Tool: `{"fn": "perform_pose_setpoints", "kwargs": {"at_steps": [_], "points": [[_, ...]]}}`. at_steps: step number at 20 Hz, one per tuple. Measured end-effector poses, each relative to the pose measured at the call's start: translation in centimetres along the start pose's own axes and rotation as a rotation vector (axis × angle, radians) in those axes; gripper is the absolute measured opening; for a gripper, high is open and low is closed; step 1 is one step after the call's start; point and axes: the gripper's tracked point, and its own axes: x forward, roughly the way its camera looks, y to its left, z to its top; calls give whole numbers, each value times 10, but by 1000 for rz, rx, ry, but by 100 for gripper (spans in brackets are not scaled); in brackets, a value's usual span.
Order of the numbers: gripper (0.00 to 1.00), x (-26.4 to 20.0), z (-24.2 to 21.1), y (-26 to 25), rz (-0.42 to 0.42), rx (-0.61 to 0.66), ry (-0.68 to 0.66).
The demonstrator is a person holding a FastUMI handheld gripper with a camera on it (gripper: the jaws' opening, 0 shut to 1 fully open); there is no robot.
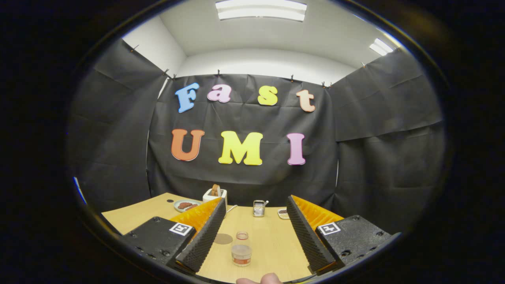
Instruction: Take the bottle from table, then pour the juice into the cup, finally place the bottle on the coaster
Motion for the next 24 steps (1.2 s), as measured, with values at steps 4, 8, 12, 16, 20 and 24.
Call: {"fn": "perform_pose_setpoints", "kwargs": {"at_steps": [4,8,12,16,20,24], "points": [[100,5,-11,3,0,-2,-2],[100,10,-37,17,37,42,36],[100,13,-69,22,28,52,46],[100,18,-106,22,11,22,59],[100,25,-159,30,27,33,88],[100,40,-209,28,26,10,156]]}}
